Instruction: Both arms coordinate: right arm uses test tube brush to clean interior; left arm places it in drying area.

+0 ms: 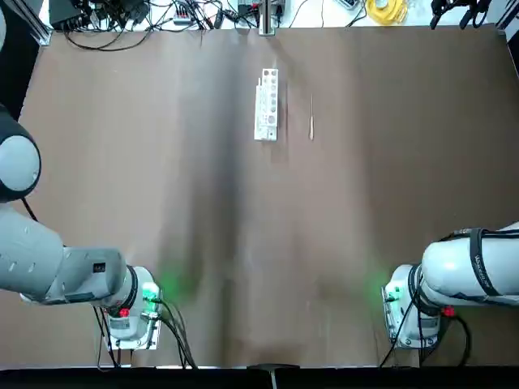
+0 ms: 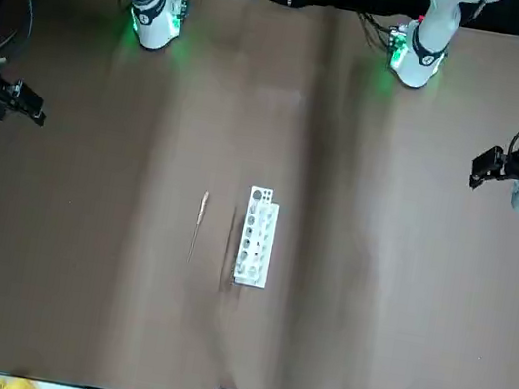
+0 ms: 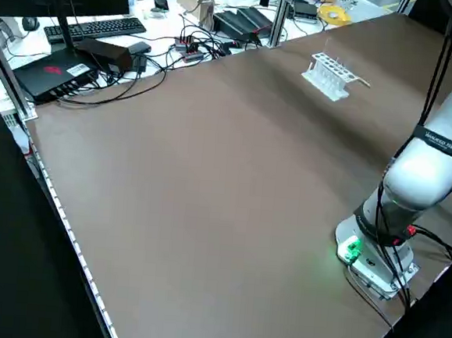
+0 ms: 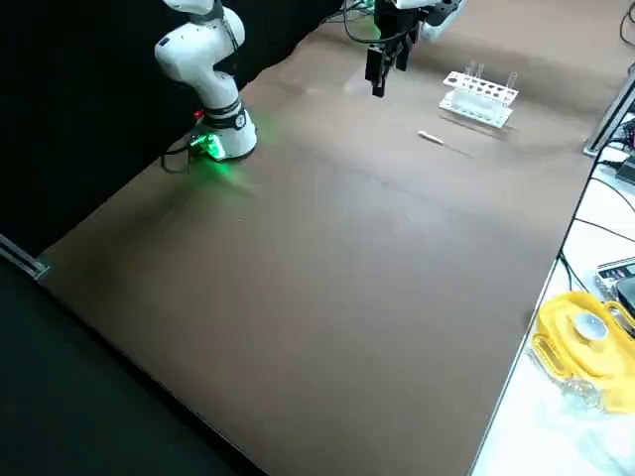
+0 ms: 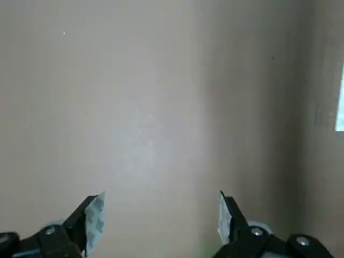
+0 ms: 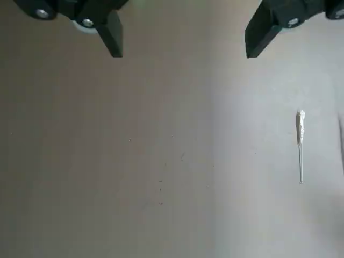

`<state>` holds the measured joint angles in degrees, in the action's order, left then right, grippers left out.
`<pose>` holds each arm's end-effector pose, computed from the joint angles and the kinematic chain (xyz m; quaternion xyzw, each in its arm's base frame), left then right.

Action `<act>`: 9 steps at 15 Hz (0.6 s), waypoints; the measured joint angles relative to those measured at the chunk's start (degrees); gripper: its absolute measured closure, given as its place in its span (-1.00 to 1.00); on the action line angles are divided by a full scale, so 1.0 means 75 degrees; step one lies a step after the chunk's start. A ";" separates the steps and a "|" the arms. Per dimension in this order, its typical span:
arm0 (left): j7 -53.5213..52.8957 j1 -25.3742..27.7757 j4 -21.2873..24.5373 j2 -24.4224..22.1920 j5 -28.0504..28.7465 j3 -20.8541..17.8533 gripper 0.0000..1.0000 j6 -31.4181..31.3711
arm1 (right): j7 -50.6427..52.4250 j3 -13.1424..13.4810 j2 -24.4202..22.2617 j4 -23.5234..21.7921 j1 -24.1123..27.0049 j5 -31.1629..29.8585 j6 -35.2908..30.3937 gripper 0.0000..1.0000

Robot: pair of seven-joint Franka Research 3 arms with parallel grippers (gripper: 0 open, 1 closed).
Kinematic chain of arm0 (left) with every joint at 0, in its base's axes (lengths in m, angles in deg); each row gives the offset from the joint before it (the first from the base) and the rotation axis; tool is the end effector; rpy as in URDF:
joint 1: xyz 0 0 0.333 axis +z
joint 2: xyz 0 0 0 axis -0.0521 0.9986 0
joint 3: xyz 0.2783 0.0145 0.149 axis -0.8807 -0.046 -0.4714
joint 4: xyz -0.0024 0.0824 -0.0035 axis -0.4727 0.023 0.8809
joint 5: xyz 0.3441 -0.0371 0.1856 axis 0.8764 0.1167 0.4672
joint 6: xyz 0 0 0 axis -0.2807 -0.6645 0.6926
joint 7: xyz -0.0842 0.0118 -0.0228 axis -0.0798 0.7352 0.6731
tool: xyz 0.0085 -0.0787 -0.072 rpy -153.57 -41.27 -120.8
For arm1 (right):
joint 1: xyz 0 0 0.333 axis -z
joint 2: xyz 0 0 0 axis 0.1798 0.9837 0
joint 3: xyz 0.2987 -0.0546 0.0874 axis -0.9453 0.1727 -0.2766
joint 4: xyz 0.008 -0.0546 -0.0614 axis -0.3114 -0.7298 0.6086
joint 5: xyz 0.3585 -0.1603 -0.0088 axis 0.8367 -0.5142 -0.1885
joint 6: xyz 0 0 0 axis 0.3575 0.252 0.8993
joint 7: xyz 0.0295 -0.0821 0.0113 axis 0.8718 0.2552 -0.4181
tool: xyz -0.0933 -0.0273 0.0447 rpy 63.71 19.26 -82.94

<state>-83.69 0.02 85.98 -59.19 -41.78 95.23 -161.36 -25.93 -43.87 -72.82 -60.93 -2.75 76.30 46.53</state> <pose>0.5669 -0.0446 0.5991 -0.9988 0.0440 0.0174 0.0110 0.5623 -0.0286 0.5776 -0.9998 -0.0033 0.0193 0.0097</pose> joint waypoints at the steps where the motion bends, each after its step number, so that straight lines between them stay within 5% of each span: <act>1: 0.0000 -0.0002 0.0009 0.0002 0.0000 0.0001 -1.00 0.0006 | 0.0000 0.0000 0.0000 0.0000 0.0000 0.0000 0.0000 -1.00; 9: 0.0015 -0.0101 0.0041 0.0108 -0.0004 0.0084 -1.00 0.0089 | 0.0006 0.0000 0.0000 0.0000 0.0030 0.0000 0.0000 -1.00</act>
<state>-83.57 -0.74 86.29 -58.38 -41.80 95.86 -160.70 -25.89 -43.87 -72.82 -60.93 -2.53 76.30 46.53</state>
